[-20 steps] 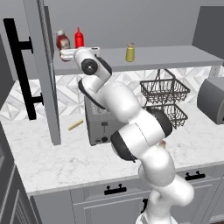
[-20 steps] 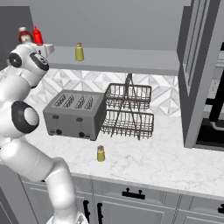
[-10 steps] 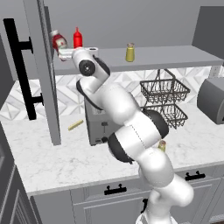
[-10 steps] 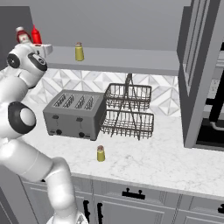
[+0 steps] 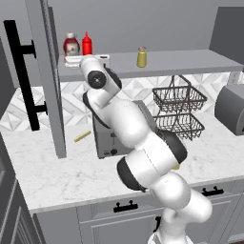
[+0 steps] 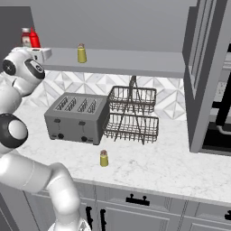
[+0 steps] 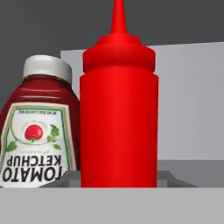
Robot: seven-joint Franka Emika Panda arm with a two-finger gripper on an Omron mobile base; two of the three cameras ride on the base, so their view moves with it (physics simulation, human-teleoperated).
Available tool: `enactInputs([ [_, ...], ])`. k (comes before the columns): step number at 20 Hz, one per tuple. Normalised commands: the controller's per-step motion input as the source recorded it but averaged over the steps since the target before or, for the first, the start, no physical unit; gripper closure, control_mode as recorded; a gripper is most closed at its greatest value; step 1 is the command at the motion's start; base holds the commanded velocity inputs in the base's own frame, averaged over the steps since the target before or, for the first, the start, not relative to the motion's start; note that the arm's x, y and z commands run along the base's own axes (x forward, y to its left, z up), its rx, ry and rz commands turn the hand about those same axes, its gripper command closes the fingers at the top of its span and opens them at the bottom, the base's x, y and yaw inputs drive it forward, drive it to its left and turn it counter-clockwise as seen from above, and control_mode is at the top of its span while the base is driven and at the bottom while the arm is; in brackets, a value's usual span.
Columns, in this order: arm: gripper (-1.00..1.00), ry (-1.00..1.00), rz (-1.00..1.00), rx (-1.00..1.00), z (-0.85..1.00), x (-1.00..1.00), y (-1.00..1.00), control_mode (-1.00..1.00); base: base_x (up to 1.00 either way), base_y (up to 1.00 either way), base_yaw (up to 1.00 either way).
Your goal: Put the shaker and condiment bottle from the counter next to their counterparts in the cabinet.
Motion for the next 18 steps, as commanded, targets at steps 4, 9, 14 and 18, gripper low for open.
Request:
enactInputs([
  [4, -1.0, 0.0, -0.01, 0.0, -0.06, -0.16, -0.01, -1.0, 0.0, 0.0, 0.0],
  [9, -1.0, 0.0, 0.0, 0.0, -0.11, -0.04, 0.0, -1.0, 0.0, 0.0, 0.0],
  [14, -1.0, 0.0, 0.0, 0.0, -0.09, -0.08, -0.03, -1.0, 0.0, 0.0, 0.0],
  [18, -1.0, 0.0, 0.0, 0.0, -0.1, -0.12, -0.02, -1.0, 0.0, 0.0, 0.0],
])
